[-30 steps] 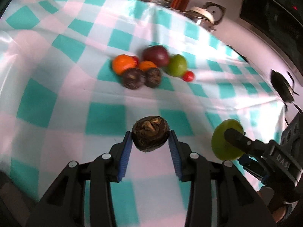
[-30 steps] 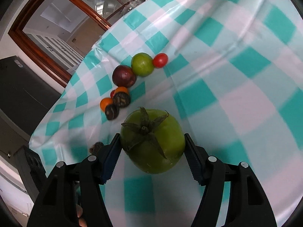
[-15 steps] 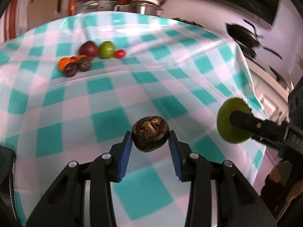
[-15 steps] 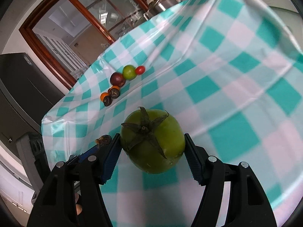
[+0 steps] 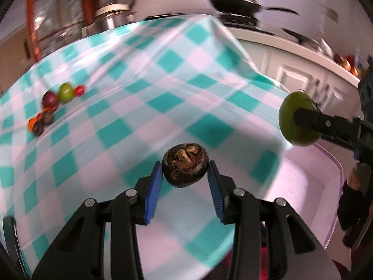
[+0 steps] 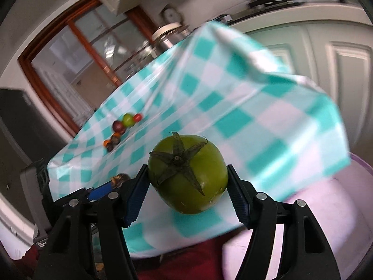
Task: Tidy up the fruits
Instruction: 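Carry both held fruits over the white purple-rimmed bin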
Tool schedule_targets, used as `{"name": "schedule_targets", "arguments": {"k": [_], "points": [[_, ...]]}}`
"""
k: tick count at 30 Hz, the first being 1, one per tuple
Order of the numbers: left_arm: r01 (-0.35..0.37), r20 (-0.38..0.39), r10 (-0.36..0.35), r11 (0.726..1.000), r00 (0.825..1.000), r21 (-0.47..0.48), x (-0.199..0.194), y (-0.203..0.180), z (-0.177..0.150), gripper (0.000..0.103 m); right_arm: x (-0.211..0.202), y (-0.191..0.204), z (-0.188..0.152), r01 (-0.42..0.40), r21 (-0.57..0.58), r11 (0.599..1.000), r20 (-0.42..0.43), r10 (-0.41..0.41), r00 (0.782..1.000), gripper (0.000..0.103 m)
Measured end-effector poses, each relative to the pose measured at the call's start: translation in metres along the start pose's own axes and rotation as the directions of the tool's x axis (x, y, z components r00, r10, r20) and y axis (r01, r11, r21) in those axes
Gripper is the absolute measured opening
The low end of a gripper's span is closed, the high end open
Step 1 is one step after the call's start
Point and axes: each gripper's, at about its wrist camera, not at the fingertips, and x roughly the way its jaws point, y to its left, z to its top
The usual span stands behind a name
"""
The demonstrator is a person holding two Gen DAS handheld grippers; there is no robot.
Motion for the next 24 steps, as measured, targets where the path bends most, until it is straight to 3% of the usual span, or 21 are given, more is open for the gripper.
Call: {"name": "schedule_targets", "arguments": {"k": [5,10,12,15,17,20,21,22,24], "points": [[0.11,-0.022,-0.108,0.985,0.994,0.13,0.005,-0.061,0.006,0.04,-0.038,-0.059,-0.008,0.097,0.081,0.992,0.052,-0.101,0.994,0.065],[0.281,-0.095,-0.265,0.921,0.96,0.271,0.015,-0.134,0.0,0.04,-0.051,-0.103,-0.024,0.29,0.079,0.954,0.004,-0.292,0.957,0.064],[0.33,-0.144,-0.299,0.893,0.943,0.306,0.025,-0.157,-0.006,0.04,-0.046,-0.119,-0.031,0.358,0.061,0.932,-0.044,-0.356,0.934,0.064],[0.399,-0.265,-0.319,0.85,0.91,0.345,0.054,-0.191,-0.023,0.04,-0.027,-0.138,-0.041,0.47,-0.006,0.883,-0.144,-0.465,0.873,0.064],[0.416,-0.324,-0.307,0.835,0.895,0.359,0.072,-0.201,-0.032,0.04,-0.013,-0.149,-0.049,0.51,-0.037,0.86,-0.196,-0.506,0.84,0.064],[0.43,-0.414,-0.269,0.824,0.869,0.368,0.105,-0.213,-0.048,0.04,0.003,-0.165,-0.059,0.532,-0.045,0.846,-0.262,-0.524,0.811,0.064],[0.436,-0.446,-0.257,0.823,0.857,0.363,0.116,-0.216,-0.052,0.04,0.006,-0.171,-0.062,0.536,-0.047,0.843,-0.281,-0.526,0.803,0.064],[0.448,-0.496,-0.241,0.82,0.834,0.356,0.132,-0.22,-0.06,0.04,0.014,-0.177,-0.066,0.542,-0.056,0.838,-0.316,-0.53,0.787,0.064],[0.46,-0.563,-0.212,0.819,0.799,0.343,0.155,-0.226,-0.072,0.04,0.029,-0.182,-0.073,0.561,-0.088,0.823,-0.38,-0.548,0.745,0.064]]}}
